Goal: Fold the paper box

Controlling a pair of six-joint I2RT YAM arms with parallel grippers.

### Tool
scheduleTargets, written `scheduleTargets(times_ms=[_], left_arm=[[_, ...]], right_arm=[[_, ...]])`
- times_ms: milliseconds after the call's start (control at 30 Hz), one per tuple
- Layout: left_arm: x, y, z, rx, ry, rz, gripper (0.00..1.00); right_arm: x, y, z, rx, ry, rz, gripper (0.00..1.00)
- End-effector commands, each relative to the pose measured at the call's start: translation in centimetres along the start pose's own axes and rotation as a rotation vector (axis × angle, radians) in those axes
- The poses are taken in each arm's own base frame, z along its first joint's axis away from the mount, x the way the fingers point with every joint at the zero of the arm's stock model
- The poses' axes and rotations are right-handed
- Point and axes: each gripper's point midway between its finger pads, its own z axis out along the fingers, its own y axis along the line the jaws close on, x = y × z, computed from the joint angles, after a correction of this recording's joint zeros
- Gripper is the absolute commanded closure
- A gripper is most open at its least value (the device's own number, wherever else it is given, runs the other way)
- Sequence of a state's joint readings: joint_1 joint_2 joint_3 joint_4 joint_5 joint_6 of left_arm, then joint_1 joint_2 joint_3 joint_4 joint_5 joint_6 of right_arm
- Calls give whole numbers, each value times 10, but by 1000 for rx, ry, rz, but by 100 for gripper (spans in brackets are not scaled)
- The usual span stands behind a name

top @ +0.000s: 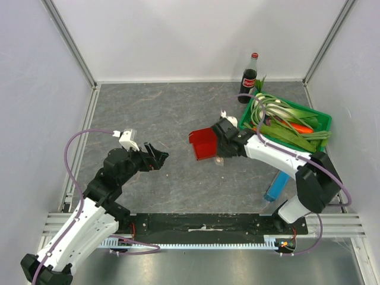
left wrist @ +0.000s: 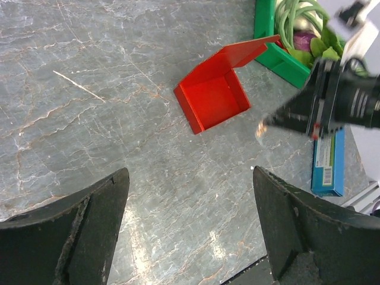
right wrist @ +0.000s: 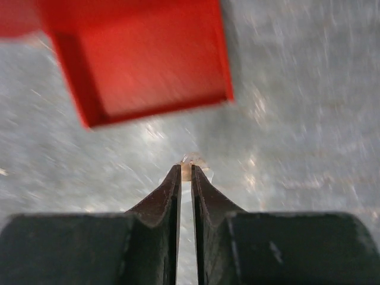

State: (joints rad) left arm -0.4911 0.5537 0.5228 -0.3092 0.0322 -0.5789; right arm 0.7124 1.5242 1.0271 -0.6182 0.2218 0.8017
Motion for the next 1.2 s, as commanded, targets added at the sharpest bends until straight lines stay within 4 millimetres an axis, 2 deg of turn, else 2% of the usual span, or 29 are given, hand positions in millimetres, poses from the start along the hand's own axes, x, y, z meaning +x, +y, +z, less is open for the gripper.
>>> scheduleTargets(times_ms=[0,33,67,100,133,167,267,300,333,367,400,433,467,500,533,567,600,633,667,733,767,833,867,1000,1100,1133,1167], left_arm=[[-6,-10,1,33,-3,-5,10],[-3,-10,4,30,11,-13,10],[-2,-12,5,44,19,-16,10],[-2,-13,6,49,26,-20,10],[2,-12,9,43,48,-22,9],[3,-17,9,60,61,-24,9],[9,-24,15,99,107,-25,9],[7,-27,18,116,102,-24,9],[6,-29,21,126,103,-20,10],[13,-30,28,134,138,-16,11],[14,-30,34,138,141,-7,13],[11,-30,43,145,130,14,14],[16,-25,56,119,158,20,14],[18,-23,64,115,169,35,16],[10,-28,74,146,134,67,18],[9,-27,80,147,122,82,19],[17,-20,91,130,134,86,21],[2,-30,100,180,56,101,23],[5,-30,106,189,55,118,25],[7,-26,122,179,64,169,28],[-5,-33,126,191,37,192,28],[-6,-34,134,208,11,268,28],[-13,-40,137,230,-19,300,28],[-19,-42,145,261,-55,426,30],[-14,-44,154,290,-18,488,34],[-17,-48,157,302,-18,504,36],[-12,-45,163,296,6,512,38]], right_arm=[[-74,35,6,-55,-173,13,81],[-95,44,2,-72,-212,7,77],[-104,46,5,-65,-227,7,71],[-105,47,18,-47,-207,-18,53],[-116,52,16,-55,-226,-43,48],[-115,50,17,-36,-215,-60,41],[-110,43,10,-50,-227,-113,32],[-116,38,-5,-68,-264,-119,31],[-104,23,-1,-52,-251,-143,31],[-115,9,-3,-54,-287,-164,31],[-119,6,-17,-112,-315,-185,31],[-108,-8,-10,-115,-295,-214,32],[-121,-21,-10,-138,-339,-265,33],[-121,-19,-13,-205,-344,-298,34],[-117,-27,-8,-210,-335,-313,36],[-129,-36,-8,-222,-384,-322,38],[-131,-31,-15,-282,-424,-365,37],[-133,-30,-13,-323,-480,-386,35],[-135,-35,-15,-341,-498,-393,34],[-140,-29,-20,-396,-535,-457,36],[-140,-30,-17,-403,-526,-469,38],[-142,-20,-19,-484,-545,-505,41],[-141,-20,-15,-503,-545,-508,43],[-143,-13,-2,-539,-563,-566,50],[-141,-9,10,-571,-537,-607,53],[-144,-9,12,-567,-537,-611,55],[-142,-13,21,-561,-517,-615,56]])
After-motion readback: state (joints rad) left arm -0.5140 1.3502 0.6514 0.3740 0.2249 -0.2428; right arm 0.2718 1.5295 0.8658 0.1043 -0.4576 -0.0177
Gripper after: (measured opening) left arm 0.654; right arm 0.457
